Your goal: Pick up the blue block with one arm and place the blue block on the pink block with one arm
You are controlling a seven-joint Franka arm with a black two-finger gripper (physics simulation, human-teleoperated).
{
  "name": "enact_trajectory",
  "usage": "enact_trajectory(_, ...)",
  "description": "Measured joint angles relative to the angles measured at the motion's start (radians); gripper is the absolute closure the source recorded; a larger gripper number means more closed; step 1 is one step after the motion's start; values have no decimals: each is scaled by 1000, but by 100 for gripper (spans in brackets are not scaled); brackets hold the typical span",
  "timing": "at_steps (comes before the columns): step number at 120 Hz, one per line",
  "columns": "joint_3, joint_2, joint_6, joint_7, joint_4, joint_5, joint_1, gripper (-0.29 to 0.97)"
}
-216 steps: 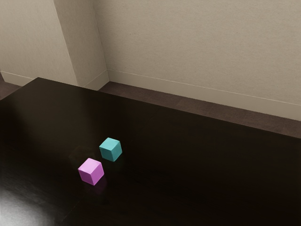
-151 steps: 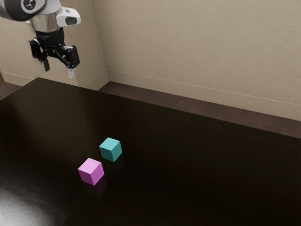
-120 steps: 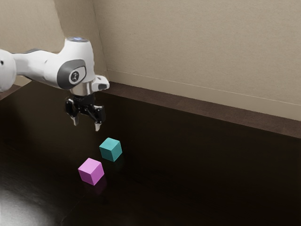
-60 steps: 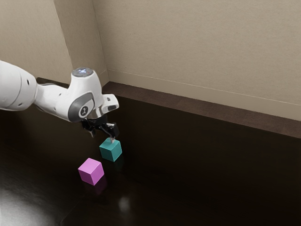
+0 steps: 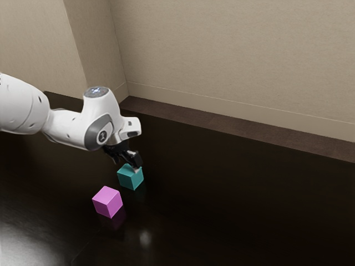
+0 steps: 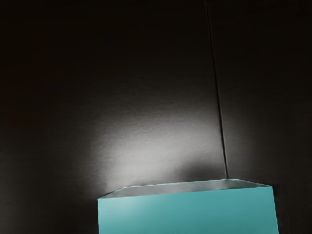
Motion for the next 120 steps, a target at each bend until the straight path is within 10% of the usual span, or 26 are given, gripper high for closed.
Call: enact_trajectory(120, 0, 57, 33, 209, 16, -111, 5, 2)
